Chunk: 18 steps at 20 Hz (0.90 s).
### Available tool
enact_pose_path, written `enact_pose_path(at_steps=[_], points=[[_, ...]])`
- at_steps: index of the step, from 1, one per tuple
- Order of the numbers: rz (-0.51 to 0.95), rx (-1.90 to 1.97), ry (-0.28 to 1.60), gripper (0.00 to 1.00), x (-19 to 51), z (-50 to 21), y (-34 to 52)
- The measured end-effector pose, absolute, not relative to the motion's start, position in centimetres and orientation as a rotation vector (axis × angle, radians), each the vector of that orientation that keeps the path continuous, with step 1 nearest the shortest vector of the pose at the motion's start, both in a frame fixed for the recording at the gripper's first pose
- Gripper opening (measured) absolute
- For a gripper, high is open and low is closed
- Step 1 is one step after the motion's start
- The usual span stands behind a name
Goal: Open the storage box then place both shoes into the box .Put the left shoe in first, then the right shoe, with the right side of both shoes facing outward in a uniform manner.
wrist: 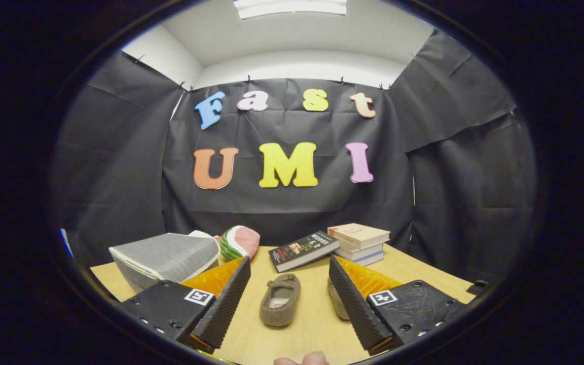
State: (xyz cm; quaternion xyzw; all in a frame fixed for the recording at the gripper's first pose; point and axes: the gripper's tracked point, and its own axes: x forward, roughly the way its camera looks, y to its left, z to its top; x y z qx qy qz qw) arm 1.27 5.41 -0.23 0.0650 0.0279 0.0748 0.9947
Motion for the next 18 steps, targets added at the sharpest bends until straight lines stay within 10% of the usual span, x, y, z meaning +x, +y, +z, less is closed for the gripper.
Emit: enact_pose_path(at_steps=[18], points=[[0.734, 0.546, 0.400, 0.95, 8.0, -6.7, 24.7]])
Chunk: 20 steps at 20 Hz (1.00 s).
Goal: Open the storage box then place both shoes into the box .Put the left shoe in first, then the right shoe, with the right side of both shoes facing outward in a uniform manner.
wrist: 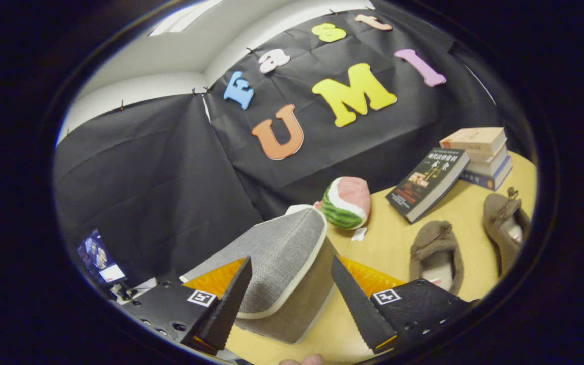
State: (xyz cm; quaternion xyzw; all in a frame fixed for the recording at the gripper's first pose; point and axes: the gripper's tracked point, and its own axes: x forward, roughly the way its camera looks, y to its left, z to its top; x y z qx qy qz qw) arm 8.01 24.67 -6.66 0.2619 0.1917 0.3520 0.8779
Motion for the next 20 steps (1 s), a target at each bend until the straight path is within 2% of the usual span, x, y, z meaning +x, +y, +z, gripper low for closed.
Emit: enact_pose_path(at_steps=[12, 16, 17, 18, 19, 20], points=[[0.948, 0.930, 0.656, 0.96, 8.1, -8.5, 29.1], [0.976, 0.930, 0.621, 0.92, 8.2, -7.1, 28.8], [0.985, 0.931, 0.603, 0.78, 8.5, -6.7, 28.9], [0.970, 0.939, 0.581, 0.77, 8.4, -5.9, 27.5], [0.941, 0.940, 0.564, 0.59, 9.6, -5.9, 28.3], [0.970, 0.933, 0.564, 0.40, 9.1, -5.5, 28.0]])
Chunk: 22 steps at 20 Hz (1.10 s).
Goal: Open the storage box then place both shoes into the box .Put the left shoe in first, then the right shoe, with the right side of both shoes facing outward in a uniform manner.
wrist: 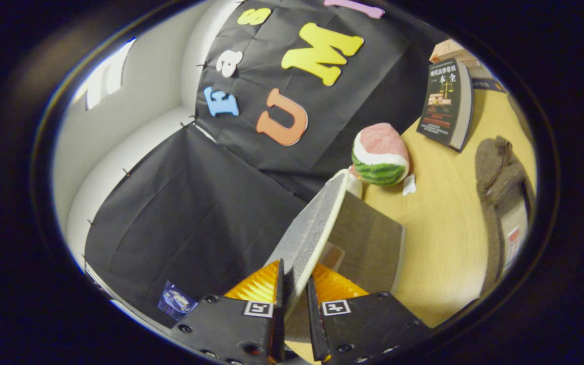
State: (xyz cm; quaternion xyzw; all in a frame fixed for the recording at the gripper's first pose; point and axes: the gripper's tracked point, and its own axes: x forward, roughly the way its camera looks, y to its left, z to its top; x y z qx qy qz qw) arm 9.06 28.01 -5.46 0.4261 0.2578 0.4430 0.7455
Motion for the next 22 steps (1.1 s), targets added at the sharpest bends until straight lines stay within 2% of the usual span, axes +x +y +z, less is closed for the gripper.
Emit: enact_pose_path(at_steps=[1, 2, 3, 8, 14, 19, 22], points=[[0.971, 0.911, 0.571, 0.22, 8.8, -5.4, 27.8], [0.955, 0.921, 0.580, 0.22, 8.4, -5.2, 27.7], [0.957, 0.905, 0.579, 0.08, 9.1, -5.1, 28.9], [0.992, 0.829, 0.491, 0.08, 8.7, 0.3, 29.2], [1.053, 0.663, 0.382, 0.08, 7.5, 8.5, 35.2], [1.080, 0.538, 0.334, 0.18, 6.4, 12.5, 42.1], [1.098, 0.472, 0.302, 0.27, 4.7, 12.9, 46.1]])
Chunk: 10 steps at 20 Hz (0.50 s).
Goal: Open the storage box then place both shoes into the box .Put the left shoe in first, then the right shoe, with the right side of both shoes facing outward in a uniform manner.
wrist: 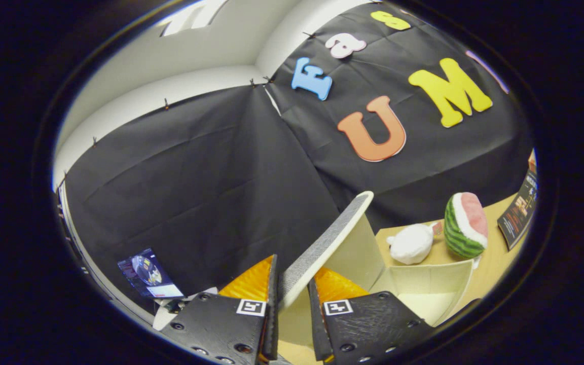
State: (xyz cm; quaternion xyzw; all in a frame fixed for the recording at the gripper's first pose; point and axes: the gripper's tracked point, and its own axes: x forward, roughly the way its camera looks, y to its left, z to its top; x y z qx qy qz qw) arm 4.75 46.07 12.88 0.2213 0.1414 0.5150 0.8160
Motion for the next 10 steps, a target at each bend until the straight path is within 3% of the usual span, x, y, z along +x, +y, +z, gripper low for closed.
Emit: enact_pose_path(at_steps=[6, 10], points=[[1.088, 0.375, 0.293, 0.33, 4.6, 12.4, 51.4], [1.060, 0.202, 0.185, 0.74, 4.0, 11.7, 53.1]])
